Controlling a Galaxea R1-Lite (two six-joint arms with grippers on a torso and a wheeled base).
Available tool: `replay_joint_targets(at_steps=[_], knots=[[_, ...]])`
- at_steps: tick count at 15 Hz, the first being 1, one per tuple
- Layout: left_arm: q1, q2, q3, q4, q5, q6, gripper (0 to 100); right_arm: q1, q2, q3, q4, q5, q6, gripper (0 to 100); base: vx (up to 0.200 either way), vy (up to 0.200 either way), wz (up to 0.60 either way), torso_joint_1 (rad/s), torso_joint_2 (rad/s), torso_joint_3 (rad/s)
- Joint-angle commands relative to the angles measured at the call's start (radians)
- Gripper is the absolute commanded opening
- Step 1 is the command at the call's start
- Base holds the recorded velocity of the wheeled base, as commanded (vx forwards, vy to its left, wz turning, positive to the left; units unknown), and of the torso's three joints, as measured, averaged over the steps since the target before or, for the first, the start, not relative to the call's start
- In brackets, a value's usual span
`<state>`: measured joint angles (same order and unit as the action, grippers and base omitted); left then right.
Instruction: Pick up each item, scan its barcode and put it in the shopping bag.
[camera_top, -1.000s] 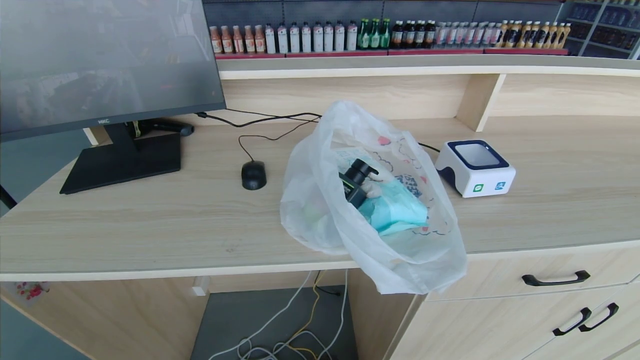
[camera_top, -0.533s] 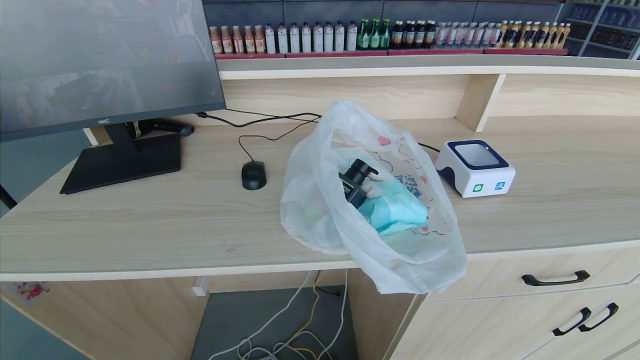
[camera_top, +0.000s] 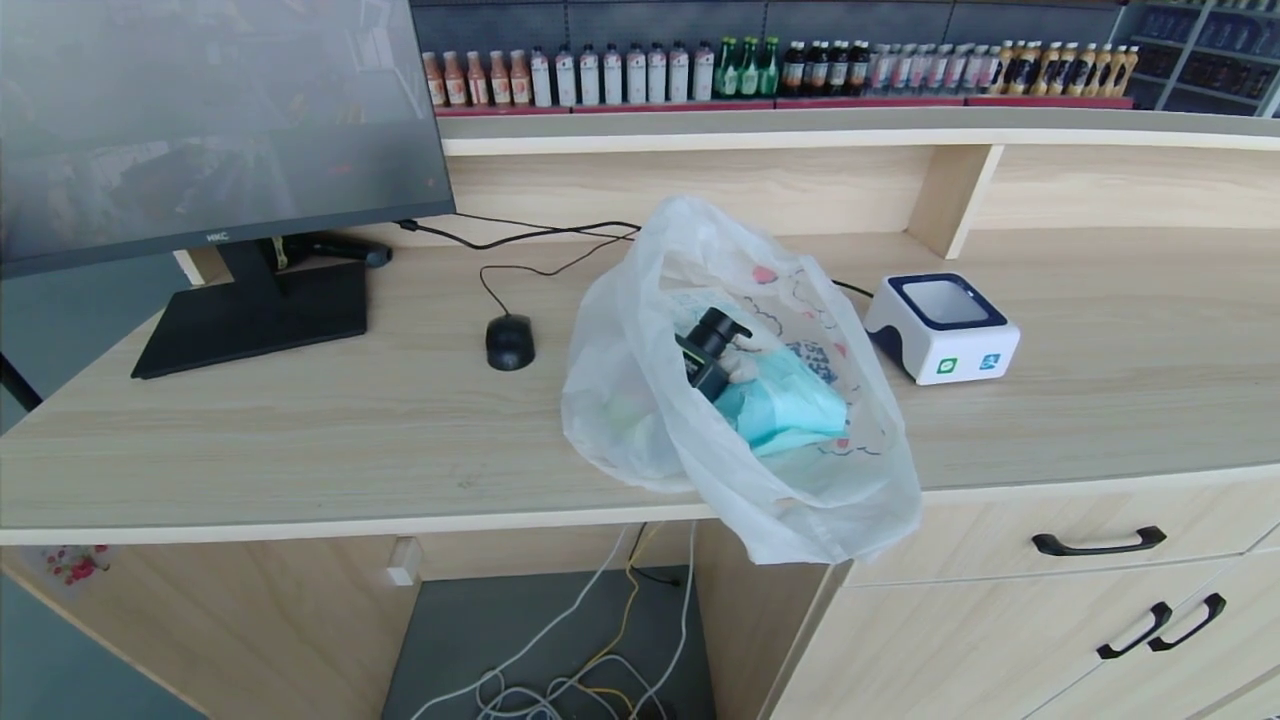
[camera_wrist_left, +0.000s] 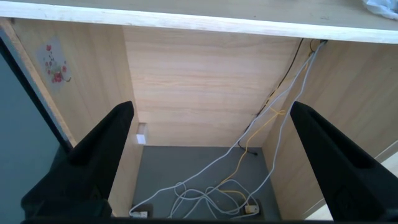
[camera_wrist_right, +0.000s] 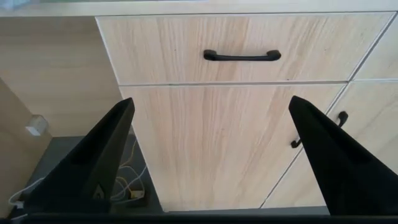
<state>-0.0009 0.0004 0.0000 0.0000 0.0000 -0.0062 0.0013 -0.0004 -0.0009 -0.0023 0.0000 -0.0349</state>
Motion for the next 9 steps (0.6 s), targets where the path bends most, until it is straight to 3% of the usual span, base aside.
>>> replay_joint_targets(at_steps=[1, 3, 9], knots=[[0.001, 0.000, 0.000, 0.000, 0.000, -0.001, 100, 0.000, 0.000, 0.001, -0.001, 0.000, 0.000, 100, 0.000, 0.000, 0.00, 0.000, 0.00, 0.000], [0.001, 0.000, 0.000, 0.000, 0.000, 0.002, 100, 0.000, 0.000, 0.001, -0.001, 0.000, 0.000, 100, 0.000, 0.000, 0.00, 0.000, 0.00, 0.000], [0.001, 0.000, 0.000, 0.000, 0.000, -0.001, 100, 0.000, 0.000, 0.001, -0.001, 0.000, 0.001, 100, 0.000, -0.200, 0.00, 0.000, 0.01, 0.003]])
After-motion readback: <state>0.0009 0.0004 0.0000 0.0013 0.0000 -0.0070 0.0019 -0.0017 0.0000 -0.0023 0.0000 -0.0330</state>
